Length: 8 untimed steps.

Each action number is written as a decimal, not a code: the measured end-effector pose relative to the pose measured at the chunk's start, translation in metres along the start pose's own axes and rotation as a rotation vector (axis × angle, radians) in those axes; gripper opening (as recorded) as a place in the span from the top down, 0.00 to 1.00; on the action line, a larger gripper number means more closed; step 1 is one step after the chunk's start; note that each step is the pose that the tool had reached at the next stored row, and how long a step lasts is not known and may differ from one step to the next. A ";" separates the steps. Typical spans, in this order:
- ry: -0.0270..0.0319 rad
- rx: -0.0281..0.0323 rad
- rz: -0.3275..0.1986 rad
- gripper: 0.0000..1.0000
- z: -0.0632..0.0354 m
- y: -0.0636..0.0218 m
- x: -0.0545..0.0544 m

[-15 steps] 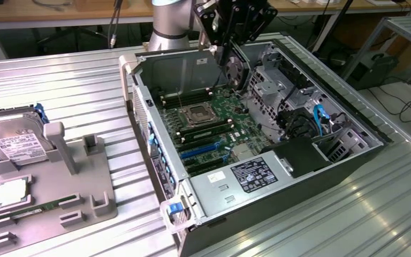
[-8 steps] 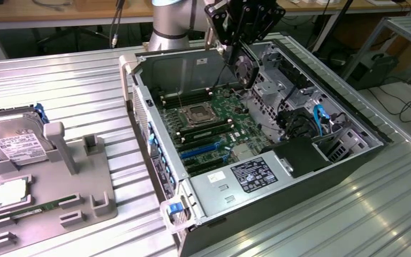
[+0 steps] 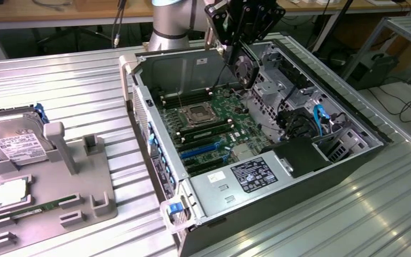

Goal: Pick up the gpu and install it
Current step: 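Pick up the gpu and move the gpu toward the slot, then insert the gpu into the slot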

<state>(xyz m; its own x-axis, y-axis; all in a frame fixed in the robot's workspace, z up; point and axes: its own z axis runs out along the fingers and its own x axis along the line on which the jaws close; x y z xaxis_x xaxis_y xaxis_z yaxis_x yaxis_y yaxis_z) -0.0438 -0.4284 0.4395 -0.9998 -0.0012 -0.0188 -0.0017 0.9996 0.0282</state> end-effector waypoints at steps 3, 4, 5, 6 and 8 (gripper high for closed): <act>0.0000 0.0000 0.000 0.73 0.0000 0.0000 0.000; 0.0000 0.0000 0.000 0.73 0.0000 0.0000 0.000; 0.0000 0.0000 0.000 0.73 0.0000 0.0000 0.000; 0.0000 0.0000 0.000 0.73 0.0000 0.0000 0.000; 0.0003 -0.0003 -0.013 0.73 0.0000 0.0000 0.000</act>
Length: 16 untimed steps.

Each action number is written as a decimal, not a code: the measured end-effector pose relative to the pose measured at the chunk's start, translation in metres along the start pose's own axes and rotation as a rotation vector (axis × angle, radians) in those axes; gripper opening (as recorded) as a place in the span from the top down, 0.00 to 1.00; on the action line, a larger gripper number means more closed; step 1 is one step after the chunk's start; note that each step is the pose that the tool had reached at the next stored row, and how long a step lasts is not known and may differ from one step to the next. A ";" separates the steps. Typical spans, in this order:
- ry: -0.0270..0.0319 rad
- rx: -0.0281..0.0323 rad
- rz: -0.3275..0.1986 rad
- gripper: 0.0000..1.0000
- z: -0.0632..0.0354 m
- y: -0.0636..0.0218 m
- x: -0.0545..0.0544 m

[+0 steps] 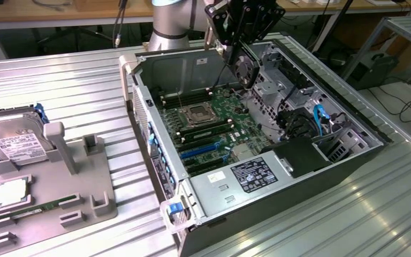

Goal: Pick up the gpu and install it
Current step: 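Insert the gpu into the slot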

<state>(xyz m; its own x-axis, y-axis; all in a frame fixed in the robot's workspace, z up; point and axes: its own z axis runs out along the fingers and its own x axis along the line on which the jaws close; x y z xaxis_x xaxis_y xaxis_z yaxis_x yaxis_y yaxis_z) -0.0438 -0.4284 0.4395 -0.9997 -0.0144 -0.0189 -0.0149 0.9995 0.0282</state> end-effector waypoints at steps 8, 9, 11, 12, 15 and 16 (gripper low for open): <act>0.0021 -0.0013 -0.073 0.73 0.0000 0.0000 0.000; 0.0023 -0.0015 -0.080 0.73 0.0000 0.0000 0.000; 0.0026 -0.0017 -0.093 0.73 0.0000 0.0000 0.000; 0.0028 -0.0018 -0.099 0.73 0.0000 0.0000 0.000; 0.0034 -0.0022 -0.120 0.73 0.0000 0.0000 0.000; 0.0036 -0.0024 -0.128 0.73 0.0000 0.0000 0.000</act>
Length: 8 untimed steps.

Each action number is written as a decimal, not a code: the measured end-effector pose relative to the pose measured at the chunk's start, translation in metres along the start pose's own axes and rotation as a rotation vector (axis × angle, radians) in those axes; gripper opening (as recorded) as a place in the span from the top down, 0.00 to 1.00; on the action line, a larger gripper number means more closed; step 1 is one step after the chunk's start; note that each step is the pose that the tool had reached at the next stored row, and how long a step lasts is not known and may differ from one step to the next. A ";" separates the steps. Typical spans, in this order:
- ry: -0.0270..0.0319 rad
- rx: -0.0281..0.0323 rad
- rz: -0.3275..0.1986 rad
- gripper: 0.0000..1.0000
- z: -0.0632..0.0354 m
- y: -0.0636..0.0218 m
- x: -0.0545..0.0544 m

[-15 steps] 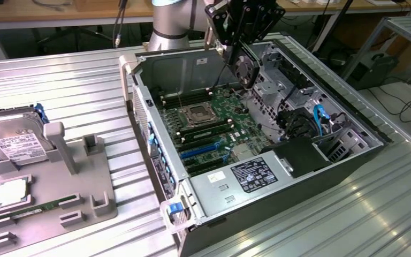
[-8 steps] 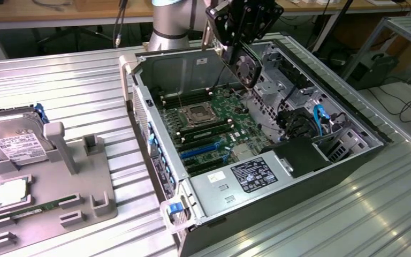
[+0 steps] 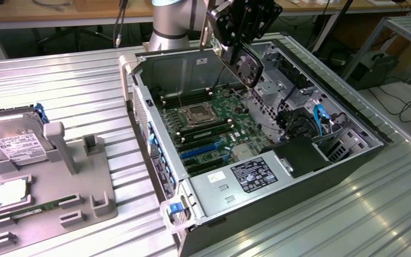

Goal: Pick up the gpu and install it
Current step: 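Insert the gpu into the slot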

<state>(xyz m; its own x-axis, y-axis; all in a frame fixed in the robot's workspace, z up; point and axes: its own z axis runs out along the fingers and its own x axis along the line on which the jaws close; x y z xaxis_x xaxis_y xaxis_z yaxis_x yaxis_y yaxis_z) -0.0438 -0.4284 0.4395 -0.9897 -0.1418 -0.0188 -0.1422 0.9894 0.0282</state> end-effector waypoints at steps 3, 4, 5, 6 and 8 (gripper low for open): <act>0.0008 -0.0005 -0.030 0.73 0.0000 0.0000 0.000; 0.0010 -0.0007 -0.036 0.73 0.0000 0.0000 0.000; 0.0012 -0.0008 -0.044 0.73 0.0000 0.0000 0.000; 0.0016 -0.0010 -0.055 0.73 0.0000 0.0000 0.000; 0.0020 -0.0014 -0.071 0.73 0.0000 0.0000 0.000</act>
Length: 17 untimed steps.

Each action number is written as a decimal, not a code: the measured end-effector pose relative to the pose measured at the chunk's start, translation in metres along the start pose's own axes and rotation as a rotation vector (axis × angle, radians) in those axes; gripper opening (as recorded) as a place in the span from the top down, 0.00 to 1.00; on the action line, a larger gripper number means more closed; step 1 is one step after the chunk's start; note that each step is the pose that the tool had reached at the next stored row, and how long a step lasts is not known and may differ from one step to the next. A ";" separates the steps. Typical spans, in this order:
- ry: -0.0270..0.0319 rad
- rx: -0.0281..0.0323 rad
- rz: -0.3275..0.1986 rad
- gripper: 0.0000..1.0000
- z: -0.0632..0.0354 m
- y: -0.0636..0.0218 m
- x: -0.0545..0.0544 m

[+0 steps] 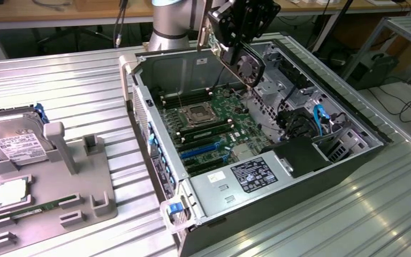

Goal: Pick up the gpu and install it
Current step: 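Insert the gpu into the slot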

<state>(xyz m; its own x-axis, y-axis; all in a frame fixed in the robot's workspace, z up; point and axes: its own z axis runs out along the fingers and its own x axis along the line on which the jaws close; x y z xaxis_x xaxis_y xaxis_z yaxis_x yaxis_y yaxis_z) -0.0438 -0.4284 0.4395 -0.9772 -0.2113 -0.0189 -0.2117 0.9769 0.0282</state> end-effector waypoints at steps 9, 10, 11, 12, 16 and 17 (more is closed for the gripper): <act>0.0021 -0.0014 -0.074 0.73 0.0000 0.0000 0.000; 0.0023 -0.0015 -0.082 0.73 0.0000 0.0000 0.000; 0.0037 -0.0024 -0.129 0.73 0.0000 0.0000 0.000; 0.0040 -0.0026 -0.141 0.73 0.0000 0.0000 0.000; 0.0048 -0.0032 -0.171 0.73 0.0000 0.0000 0.000; 0.0051 -0.0033 -0.178 0.73 0.0000 0.0000 0.000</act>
<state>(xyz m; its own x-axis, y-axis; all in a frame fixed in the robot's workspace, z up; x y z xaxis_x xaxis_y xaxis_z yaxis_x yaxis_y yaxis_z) -0.0438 -0.4284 0.4395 -0.9243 -0.3813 -0.0188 -0.3817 0.9239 0.0282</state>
